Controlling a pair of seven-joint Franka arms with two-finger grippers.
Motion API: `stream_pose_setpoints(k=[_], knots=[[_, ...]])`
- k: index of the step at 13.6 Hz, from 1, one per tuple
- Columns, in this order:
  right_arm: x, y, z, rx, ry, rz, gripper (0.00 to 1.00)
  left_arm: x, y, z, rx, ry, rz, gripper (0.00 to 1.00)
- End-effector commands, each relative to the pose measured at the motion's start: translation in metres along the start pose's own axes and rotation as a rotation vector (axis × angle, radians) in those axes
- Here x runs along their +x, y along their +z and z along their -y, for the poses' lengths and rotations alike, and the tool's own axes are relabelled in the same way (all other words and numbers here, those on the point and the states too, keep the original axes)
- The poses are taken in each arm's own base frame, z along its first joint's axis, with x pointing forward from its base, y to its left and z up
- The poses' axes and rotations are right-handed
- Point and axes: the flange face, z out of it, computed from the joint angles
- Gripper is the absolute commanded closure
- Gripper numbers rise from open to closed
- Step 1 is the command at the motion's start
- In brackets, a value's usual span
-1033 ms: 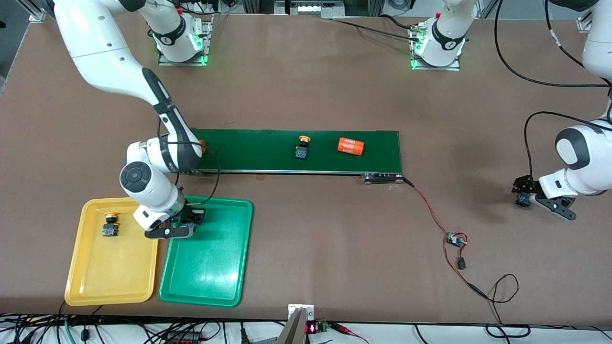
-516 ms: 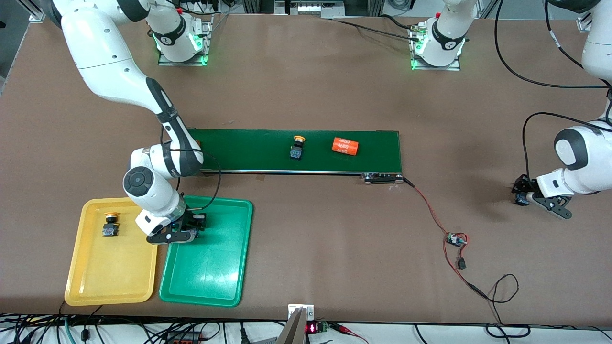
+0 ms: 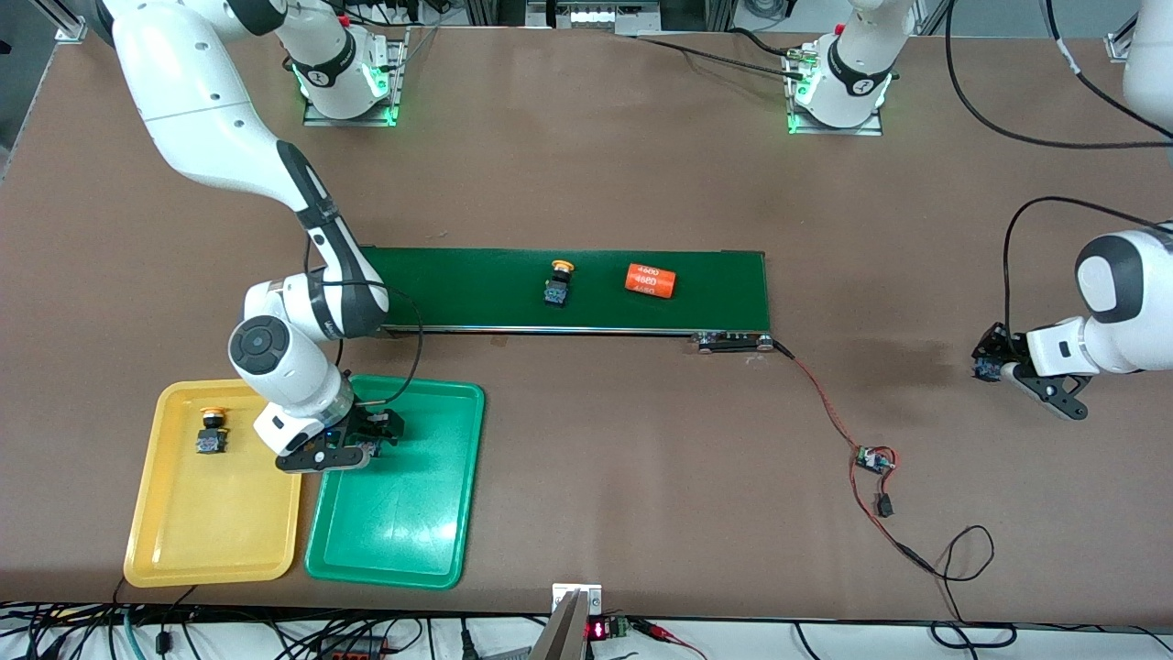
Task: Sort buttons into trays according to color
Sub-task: 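Move the right gripper back to the belt while the left gripper reaches the belt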
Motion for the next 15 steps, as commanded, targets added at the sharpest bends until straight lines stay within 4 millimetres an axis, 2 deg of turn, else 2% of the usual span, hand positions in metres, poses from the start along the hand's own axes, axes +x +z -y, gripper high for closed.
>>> stream_pose_setpoints(k=[1, 3, 5, 8, 10, 12, 15], knots=[[0.002, -0.029, 0.0, -0.008, -0.003, 0.026, 0.05, 0.035, -0.026, -0.061, -0.019, -0.009, 0.034, 1.0], [0.002, -0.055, 0.002, -0.02, 0.048, 0.067, 0.05, 0.062, -0.033, -0.105, -0.017, -0.062, 0.068, 1.0], [-0.004, -0.093, 0.015, -0.035, 0.073, 0.116, 0.05, 0.089, -0.035, -0.153, -0.026, -0.118, 0.077, 1.0], [-0.024, -0.14, 0.021, -0.055, 0.128, 0.183, 0.0, 0.125, -0.03, -0.22, -0.041, -0.214, 0.073, 1.0], [-0.048, -0.161, 0.043, -0.022, 0.155, 0.219, 0.0, 0.145, -0.024, -0.263, -0.027, -0.286, 0.073, 1.0], [-0.077, -0.173, 0.066, -0.017, 0.193, 0.23, 0.0, 0.15, -0.015, -0.287, -0.042, -0.338, 0.08, 1.0], [-0.115, -0.184, 0.101, -0.013, 0.263, 0.217, 0.0, 0.147, 0.001, -0.313, -0.056, -0.374, 0.059, 1.0]])
